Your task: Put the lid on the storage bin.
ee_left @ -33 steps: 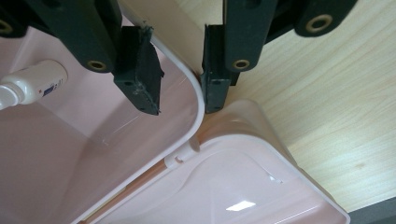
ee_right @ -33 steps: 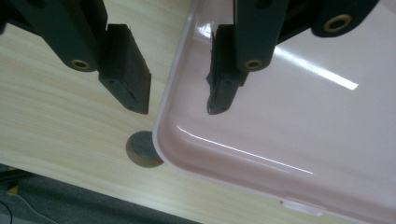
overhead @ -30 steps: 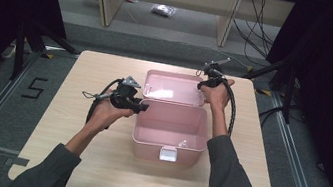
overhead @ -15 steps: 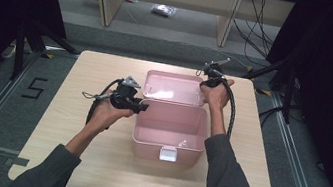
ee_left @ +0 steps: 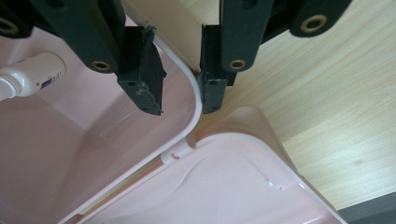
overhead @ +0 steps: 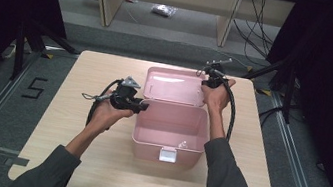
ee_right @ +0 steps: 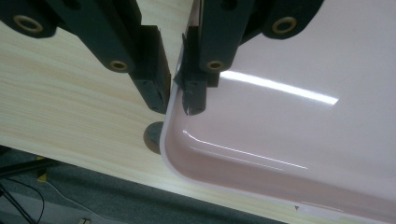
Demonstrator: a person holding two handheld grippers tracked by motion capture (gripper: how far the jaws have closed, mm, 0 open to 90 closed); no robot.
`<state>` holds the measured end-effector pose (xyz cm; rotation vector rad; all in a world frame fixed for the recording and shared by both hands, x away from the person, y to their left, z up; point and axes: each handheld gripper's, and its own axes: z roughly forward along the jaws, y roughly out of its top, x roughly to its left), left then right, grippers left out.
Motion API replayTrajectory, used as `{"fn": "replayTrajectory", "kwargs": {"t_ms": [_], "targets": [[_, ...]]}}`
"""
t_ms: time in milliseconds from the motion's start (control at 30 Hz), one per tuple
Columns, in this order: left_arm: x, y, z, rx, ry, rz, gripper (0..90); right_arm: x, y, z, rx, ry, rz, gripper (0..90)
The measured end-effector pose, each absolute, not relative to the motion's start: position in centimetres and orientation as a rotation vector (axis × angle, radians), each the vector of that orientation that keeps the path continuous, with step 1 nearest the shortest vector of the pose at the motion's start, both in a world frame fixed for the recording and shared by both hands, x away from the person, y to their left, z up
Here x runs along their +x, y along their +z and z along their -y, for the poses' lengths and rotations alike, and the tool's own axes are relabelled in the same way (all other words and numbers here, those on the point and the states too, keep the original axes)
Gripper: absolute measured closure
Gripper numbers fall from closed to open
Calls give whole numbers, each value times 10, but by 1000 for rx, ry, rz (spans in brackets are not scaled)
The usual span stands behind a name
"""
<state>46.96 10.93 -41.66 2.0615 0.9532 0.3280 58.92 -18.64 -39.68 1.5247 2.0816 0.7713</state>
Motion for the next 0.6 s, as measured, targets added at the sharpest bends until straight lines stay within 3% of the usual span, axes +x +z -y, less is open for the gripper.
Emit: {"fn": "replayTrajectory", "kwargs": {"t_ms": [600], "targets": [[471,-418,-109,2036,346,-956,717,574,-362,190,1391,867,-2032,839]]}}
